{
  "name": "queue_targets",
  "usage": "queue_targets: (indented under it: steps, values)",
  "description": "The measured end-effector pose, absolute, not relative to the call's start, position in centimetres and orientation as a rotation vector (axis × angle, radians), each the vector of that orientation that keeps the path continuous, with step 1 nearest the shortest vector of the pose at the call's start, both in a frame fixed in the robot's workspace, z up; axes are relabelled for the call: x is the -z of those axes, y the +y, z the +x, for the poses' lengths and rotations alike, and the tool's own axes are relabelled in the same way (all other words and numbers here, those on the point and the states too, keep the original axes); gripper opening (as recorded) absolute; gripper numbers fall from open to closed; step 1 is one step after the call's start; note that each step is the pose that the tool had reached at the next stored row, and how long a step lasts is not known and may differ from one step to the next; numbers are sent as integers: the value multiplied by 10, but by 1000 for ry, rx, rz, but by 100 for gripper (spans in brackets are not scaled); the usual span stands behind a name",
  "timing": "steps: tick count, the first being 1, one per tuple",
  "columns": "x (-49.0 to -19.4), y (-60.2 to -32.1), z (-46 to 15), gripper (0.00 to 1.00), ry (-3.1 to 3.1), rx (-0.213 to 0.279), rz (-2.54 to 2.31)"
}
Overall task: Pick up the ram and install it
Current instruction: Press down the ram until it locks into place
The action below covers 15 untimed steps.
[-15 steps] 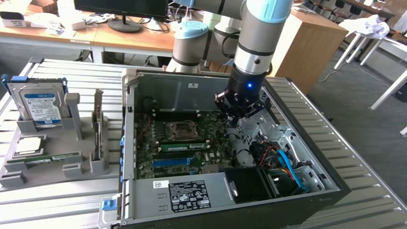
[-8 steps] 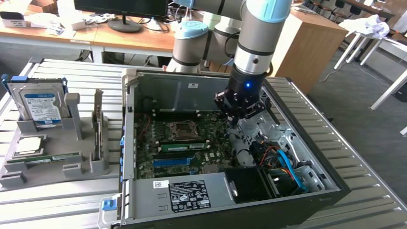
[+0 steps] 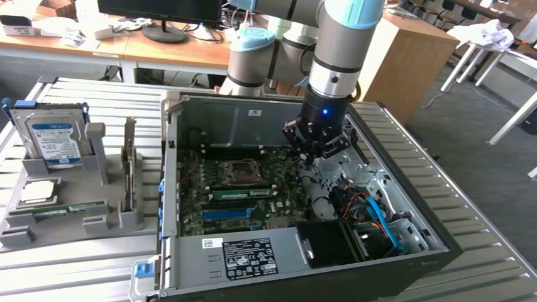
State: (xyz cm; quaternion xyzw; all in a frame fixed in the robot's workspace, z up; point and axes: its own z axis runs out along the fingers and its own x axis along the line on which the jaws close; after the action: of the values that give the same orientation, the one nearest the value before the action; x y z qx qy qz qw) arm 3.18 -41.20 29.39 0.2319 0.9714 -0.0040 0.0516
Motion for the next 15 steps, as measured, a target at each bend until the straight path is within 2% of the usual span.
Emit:
queue_targets:
  steps: [15]
  values:
    - [-293,-412,32,10,2881,31,967]
